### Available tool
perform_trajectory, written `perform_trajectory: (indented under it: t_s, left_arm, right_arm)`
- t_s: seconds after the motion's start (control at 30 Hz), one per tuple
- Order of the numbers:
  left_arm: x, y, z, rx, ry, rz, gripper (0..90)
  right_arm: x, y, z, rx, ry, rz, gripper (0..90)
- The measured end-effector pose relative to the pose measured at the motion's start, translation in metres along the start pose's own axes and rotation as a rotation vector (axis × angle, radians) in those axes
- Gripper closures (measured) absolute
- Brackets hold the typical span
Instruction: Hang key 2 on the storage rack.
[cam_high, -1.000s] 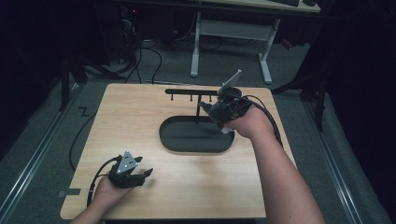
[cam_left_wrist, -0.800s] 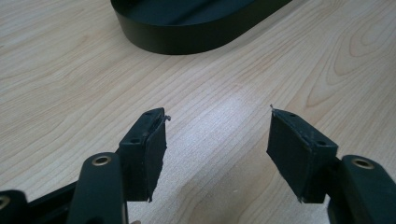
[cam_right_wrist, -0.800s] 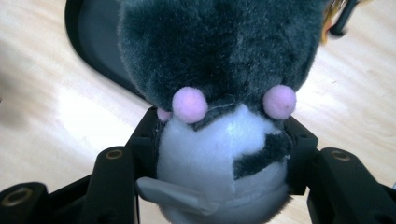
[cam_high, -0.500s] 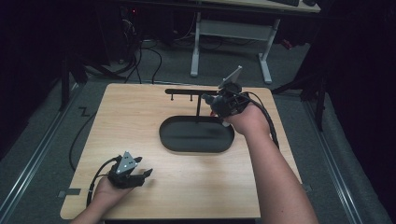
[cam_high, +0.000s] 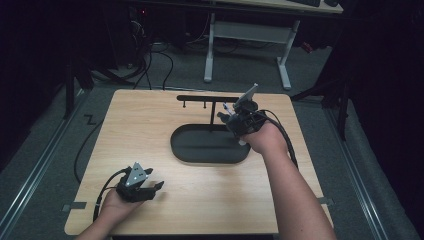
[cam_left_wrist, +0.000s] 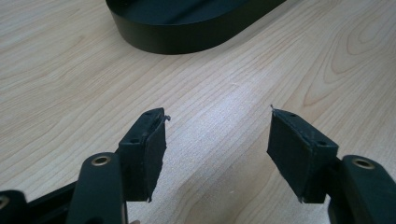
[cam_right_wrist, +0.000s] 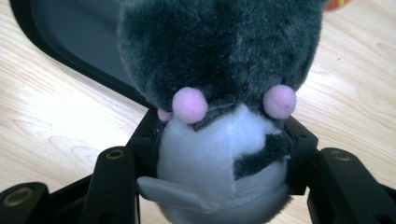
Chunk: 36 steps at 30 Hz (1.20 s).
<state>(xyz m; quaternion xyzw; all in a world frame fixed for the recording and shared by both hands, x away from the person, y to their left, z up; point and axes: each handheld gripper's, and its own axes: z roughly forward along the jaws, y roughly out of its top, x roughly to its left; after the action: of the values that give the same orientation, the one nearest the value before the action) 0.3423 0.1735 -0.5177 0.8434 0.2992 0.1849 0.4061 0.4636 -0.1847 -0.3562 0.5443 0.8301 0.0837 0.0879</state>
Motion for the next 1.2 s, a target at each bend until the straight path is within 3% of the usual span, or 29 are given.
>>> perform_trajectory:
  t_s: [0.37,0.47,0.63,0.8,0.97,1.2]
  left_arm:
    - [0.001,-0.001,-0.001,0.012,-0.004,-0.001,37.4]
    - [0.002,-0.001,-0.001,0.010,-0.001,-0.004,37.4]
    - [0.002,-0.002,0.000,0.009,0.003,-0.003,37.4]
    - [0.000,-0.002,0.001,0.009,0.005,-0.001,37.4]
    - [-0.002,-0.001,0.002,0.012,0.003,-0.001,37.3]
    - [-0.002,0.000,0.004,0.018,0.004,-0.006,37.2]
  right_arm:
    - [-0.002,0.006,0.041,-0.038,0.048,0.019,42.8]
    - [-0.003,0.009,0.047,-0.056,0.058,0.031,33.2]
    - [-0.002,0.002,0.051,-0.082,0.070,0.041,27.4]
    - [-0.004,-0.014,0.049,-0.095,0.060,0.036,27.4]
    - [-0.010,-0.050,0.051,-0.130,0.075,0.032,28.0]
    - [-0.007,-0.100,0.071,-0.218,0.093,0.031,28.3]
